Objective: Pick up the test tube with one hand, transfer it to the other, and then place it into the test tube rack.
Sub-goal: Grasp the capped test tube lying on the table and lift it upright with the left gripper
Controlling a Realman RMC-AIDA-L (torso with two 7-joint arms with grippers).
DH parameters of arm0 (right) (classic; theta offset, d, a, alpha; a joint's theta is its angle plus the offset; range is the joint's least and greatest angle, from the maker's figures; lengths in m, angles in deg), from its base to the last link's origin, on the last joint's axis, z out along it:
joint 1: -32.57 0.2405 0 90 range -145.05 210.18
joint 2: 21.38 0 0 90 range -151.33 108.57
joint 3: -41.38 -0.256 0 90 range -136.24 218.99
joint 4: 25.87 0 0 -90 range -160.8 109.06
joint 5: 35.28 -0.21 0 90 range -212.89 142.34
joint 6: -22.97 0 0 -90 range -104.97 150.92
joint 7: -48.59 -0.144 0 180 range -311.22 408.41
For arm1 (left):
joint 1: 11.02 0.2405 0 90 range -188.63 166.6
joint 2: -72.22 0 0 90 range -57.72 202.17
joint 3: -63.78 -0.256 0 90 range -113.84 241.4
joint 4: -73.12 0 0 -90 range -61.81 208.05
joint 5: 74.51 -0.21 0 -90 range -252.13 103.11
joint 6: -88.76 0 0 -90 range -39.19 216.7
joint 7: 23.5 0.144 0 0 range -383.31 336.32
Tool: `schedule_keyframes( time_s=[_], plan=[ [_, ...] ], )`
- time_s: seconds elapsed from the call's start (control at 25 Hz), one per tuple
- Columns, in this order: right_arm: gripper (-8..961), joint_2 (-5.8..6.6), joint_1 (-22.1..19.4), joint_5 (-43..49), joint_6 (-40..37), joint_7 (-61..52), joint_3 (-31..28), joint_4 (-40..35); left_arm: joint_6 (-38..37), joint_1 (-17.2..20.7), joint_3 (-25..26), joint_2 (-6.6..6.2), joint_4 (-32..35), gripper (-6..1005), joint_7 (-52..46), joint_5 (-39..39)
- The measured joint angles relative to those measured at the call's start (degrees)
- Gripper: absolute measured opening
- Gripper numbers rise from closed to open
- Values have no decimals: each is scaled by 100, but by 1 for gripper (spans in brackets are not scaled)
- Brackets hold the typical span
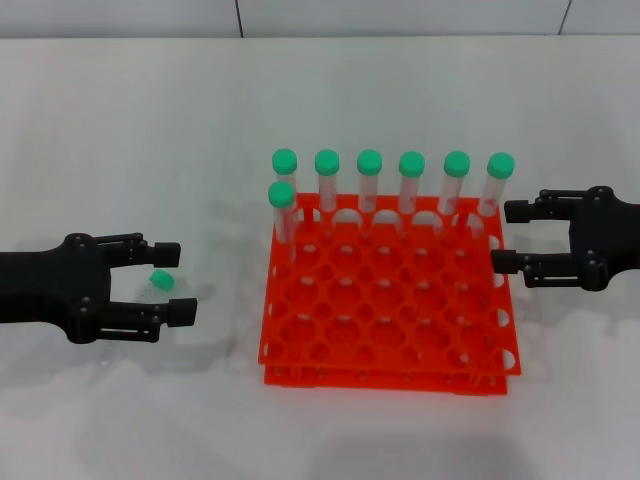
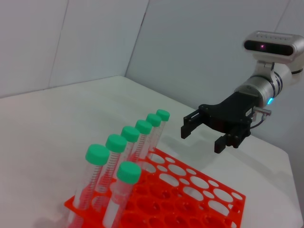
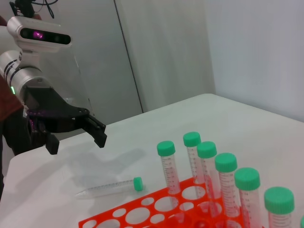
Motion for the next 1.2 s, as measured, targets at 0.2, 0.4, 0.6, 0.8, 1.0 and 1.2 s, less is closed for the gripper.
schedule_keyframes(
  time_s=[0.2, 0.4, 0.6, 0.8, 1.0, 1.2],
  plan=[
    [709, -6, 0, -4, 0, 0, 0, 13, 0, -14, 0, 0, 0, 848, 0, 0],
    [708, -15, 0, -4, 0, 0, 0, 3, 0, 0, 9, 0, 0, 847, 1, 0],
    [708, -15, 0, -9, 0, -1, 0, -1, 7, 21, 60, 0, 0, 848, 19, 0],
    [708, -16, 0, -32, 0, 7, 0, -3, 9, 13, 67, 12, 1, 848, 37, 20],
    [708, -22, -1, -36, -1, 9, 0, 7, 9, 38, 111, 16, 1, 847, 30, 156],
    [707, -24, -1, -45, -1, 4, 0, 2, 8, 17, 174, -30, 67, 847, -410, 119]
  ],
)
